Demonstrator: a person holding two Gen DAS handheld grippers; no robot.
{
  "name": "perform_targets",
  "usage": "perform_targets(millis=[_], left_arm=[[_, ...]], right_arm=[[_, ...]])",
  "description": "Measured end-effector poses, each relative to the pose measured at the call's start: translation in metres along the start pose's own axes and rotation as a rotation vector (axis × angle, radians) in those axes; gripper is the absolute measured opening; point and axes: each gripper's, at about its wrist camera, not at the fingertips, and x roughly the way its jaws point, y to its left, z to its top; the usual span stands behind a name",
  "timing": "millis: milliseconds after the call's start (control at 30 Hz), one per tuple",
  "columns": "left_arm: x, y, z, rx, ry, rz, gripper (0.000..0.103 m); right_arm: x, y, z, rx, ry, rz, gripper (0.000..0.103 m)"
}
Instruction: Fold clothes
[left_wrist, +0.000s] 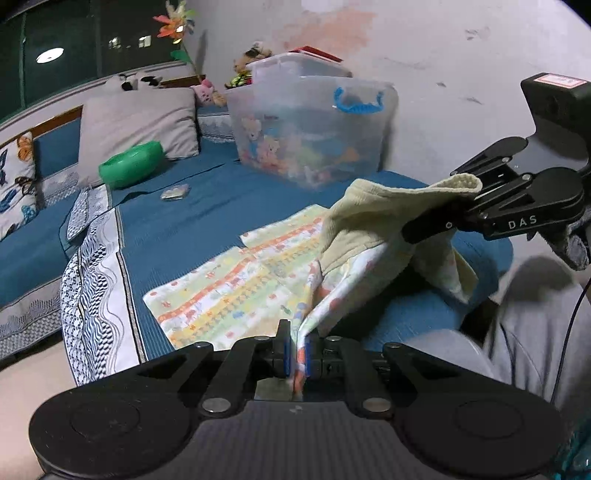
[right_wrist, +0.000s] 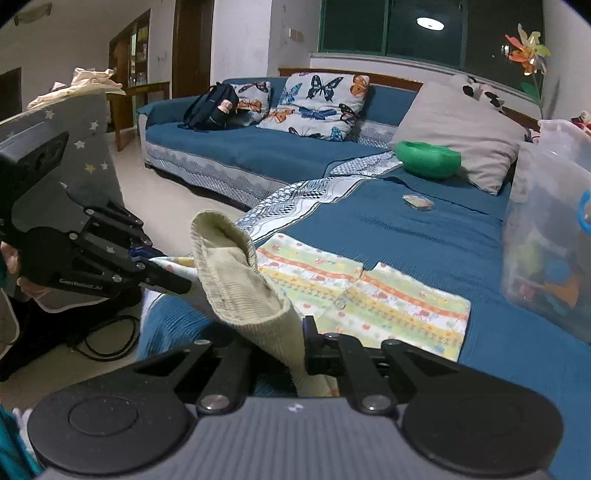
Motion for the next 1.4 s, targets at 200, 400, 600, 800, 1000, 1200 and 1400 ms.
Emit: perform_targets(millis=[200,400,600,800,1000,1200,1400], left_arm=[[0.033,0.043,0.035,-0.059,0.004,0.028,0.008],[0.104,0.102,0.064,-0.180,0.104,0.047,0.008],[0.166,0.135,0.055,-0.289,0.224,0.073,0.009],[0.185,0.144,0.045,-0.344,0.265,0.074,0.012],[0.185,0.143,0.044,-0.350,0.271,0.081,0.013],[0.187,0.144,0.047,-0.362,0.291,0.102,0.022],[0.187,0.144,0.048,-0.349,0.301,0.114,0.028]], right_arm=[[0.048,-0.038,0.049,-0.046,0.048,-0.009,0.005],[0.125,-0.082,0.086,-0.052,0.129,-0.013,0.005],[0.193,-0.114,0.078,0.030,0.186,-0.026,0.021],[0.162,-0.121,0.059,0.061,0.090,-0.031,0.038],[0.112,-0.097,0.035,-0.034,0.099,0.038,0.051],[0.112,-0.064,0.002,-0.156,0.156,0.038,0.055],[0.125,-0.071,0.001,-0.150,0.147,-0.027,0.008]])
